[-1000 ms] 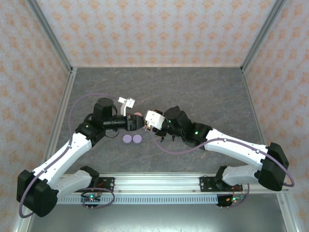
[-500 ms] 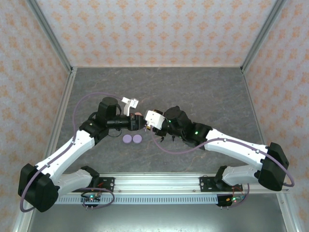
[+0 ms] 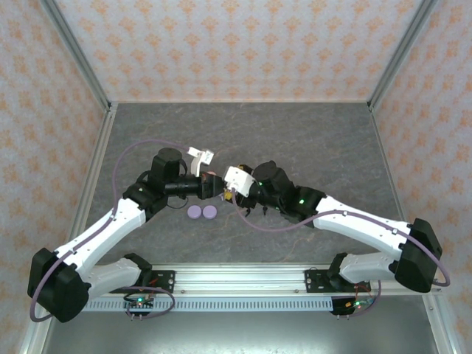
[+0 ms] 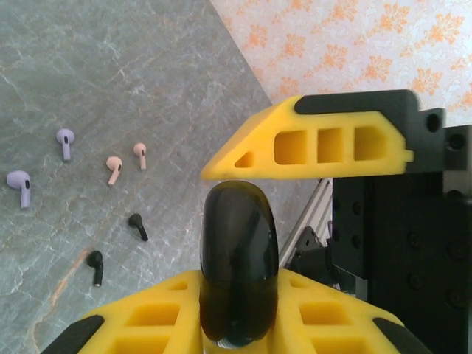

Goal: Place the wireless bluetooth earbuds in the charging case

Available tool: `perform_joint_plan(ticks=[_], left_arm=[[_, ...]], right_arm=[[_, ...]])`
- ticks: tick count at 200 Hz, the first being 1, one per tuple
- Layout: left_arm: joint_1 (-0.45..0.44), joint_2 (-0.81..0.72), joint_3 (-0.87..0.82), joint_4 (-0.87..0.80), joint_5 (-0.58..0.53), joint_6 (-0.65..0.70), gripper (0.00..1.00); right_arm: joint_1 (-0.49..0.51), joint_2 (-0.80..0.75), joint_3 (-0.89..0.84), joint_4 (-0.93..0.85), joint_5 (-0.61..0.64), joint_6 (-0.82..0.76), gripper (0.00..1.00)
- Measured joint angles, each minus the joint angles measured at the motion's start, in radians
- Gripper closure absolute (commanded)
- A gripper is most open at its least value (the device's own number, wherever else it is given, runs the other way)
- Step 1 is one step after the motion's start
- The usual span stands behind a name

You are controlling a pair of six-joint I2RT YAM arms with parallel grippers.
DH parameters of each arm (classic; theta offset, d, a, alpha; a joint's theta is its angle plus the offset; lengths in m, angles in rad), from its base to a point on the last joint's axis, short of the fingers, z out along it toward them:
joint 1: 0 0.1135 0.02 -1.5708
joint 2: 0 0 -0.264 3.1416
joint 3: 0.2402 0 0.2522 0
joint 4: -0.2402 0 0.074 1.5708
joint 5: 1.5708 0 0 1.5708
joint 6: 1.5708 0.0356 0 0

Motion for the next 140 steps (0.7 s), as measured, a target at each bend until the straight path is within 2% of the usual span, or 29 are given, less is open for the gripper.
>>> perform_joint_plan(ticks=[15, 30, 71, 101, 140], left_arm=[[0.0, -0.008, -0.019, 0.037, -0.02, 0.001, 0.8], [0.0, -0.025, -0.048, 0.075, -0.043, 0.01, 0.81], [-0.013, -0.102, -0.167, 0.212, -0.101, 0.096, 0.99], [-0.062, -0.18, -0.237, 0.266, -0.134, 0.225, 1.0], [-0.092, -0.251, -0.257, 0.296, -0.172, 0.353, 1.0]], right_arm=[[-0.027, -0.027, -0.002, -0.028, -0.034, 0.032, 0.15], [-0.06, -0.077, -0.015, -0.045, -0.084, 0.072, 0.12], [-0.172, -0.217, -0.109, -0.037, -0.261, 0.252, 0.12], [-0.242, -0.28, -0.231, 0.083, -0.35, 0.432, 0.11], [-0.247, -0.278, -0.287, 0.215, -0.394, 0.575, 0.14]])
